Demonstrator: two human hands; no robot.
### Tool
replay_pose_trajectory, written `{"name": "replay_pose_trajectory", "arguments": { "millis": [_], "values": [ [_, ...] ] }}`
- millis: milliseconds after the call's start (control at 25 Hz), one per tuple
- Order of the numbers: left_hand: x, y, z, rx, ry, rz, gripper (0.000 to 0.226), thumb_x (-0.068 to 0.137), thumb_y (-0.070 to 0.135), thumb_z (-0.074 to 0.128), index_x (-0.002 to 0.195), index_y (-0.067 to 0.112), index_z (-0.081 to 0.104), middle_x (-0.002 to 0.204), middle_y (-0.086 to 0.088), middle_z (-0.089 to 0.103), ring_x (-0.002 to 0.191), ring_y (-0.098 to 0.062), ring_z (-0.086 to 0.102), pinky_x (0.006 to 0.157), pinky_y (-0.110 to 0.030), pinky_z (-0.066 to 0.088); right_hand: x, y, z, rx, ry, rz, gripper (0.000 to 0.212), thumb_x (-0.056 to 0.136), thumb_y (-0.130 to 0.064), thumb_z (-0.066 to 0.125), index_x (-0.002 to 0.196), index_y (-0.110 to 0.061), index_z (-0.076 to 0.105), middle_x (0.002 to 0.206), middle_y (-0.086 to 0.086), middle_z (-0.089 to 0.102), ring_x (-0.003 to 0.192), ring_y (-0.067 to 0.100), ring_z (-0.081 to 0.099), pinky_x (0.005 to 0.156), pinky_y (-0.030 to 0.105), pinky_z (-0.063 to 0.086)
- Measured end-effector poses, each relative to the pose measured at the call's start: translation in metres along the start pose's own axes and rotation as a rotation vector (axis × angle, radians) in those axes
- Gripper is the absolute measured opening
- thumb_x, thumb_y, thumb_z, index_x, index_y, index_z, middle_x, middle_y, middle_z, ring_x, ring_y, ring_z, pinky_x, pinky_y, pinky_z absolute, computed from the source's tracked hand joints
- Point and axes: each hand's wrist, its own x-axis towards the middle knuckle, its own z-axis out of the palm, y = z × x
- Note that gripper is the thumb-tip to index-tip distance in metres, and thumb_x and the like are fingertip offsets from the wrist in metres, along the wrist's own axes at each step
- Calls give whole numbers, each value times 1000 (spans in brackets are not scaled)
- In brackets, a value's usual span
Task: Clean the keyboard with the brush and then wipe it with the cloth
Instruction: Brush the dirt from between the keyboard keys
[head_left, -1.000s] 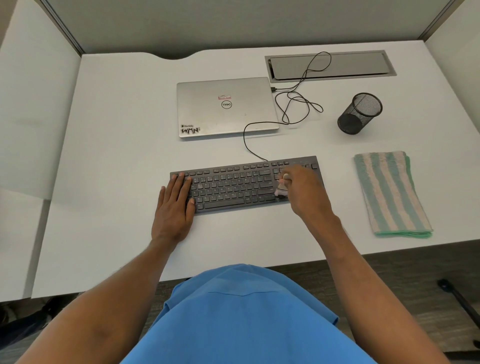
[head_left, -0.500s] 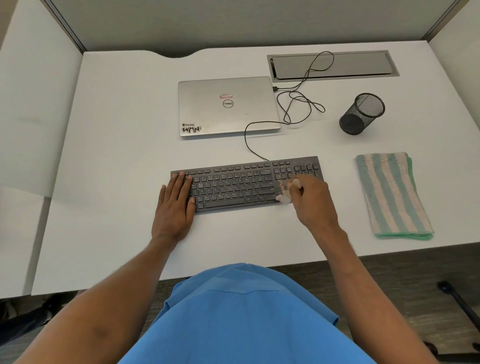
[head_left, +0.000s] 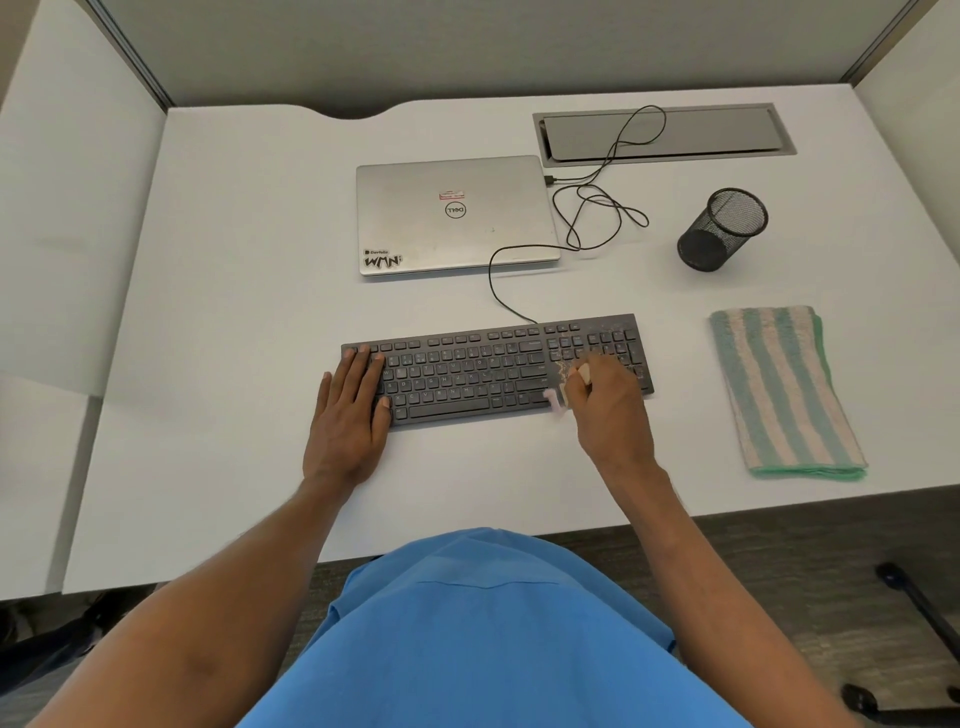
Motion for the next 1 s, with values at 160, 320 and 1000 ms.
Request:
{"name": "replay_pose_trajectory", "arguments": {
  "millis": [160,320,1000],
  "values": [
    [0,0,1,-5,-1,2,62,108,35,30,169,22,23,177,3,16,164,-12,4,133,-48,10,8,-4,-6,4,76,34,23,103,-14,50,85,-2,58,81,6,59,69,14,53,53,23,41],
    [0,-1,1,-10,3,6,62,108,35,30,169,22,23,177,3,15,164,-12,4,133,-48,10,3,-9,2,39,92,1,18,103,-13,51,91,-3,60,88,8,59,75,14,53,59,19,39],
    [1,-2,3,2,3,1,62,108,35,31,169,23,23,177,3,16,164,-11,3,133,-49,10,59,-38,-9,-47,-130,58,30,100,-7,47,70,-4,48,54,3,53,41,-2,53,37,13,30]
  ]
}}
